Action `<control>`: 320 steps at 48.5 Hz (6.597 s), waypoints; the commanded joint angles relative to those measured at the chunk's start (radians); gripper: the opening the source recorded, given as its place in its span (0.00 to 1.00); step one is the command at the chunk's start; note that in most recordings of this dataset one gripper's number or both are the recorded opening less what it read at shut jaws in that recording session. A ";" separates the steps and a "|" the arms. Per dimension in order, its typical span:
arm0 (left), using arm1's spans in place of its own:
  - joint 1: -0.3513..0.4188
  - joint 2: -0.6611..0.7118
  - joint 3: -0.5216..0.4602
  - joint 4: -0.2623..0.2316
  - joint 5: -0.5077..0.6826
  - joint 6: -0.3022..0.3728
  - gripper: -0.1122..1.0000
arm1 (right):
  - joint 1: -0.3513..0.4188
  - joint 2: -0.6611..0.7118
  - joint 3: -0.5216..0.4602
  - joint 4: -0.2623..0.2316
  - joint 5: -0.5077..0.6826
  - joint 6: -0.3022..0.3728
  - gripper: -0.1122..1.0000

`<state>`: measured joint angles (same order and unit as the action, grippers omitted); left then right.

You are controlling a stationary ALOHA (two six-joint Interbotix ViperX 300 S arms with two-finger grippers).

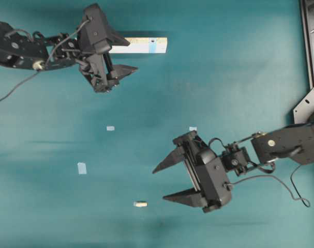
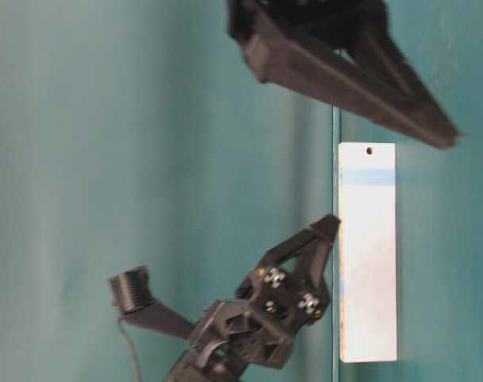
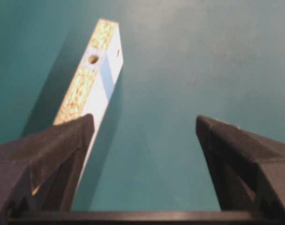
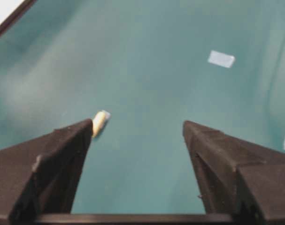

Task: Move the wooden board into place and insert the rod into its hole.
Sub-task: 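Lower the left gripper over the white board's end and close on it, then lift the white board with the left gripper and swing it outward, then carry the board with the left gripper to the table center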

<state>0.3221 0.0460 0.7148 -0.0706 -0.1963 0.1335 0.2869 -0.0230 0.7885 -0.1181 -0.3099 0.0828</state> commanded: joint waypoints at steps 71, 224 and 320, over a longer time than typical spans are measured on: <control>0.209 0.087 0.015 0.003 0.048 0.268 0.89 | 0.005 -0.100 -0.215 -0.002 0.456 0.107 0.87; -0.291 0.439 -0.581 0.002 0.118 -0.176 0.31 | 0.005 -0.236 -0.230 -0.009 0.503 0.106 0.87; -0.298 0.397 -0.446 0.006 0.129 -0.164 0.45 | 0.005 -0.233 -0.190 -0.052 0.535 0.115 0.87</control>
<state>0.0245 0.5016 0.2393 -0.0675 -0.0353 -0.0307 0.2884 -0.2378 0.6105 -0.1718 0.2178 0.1948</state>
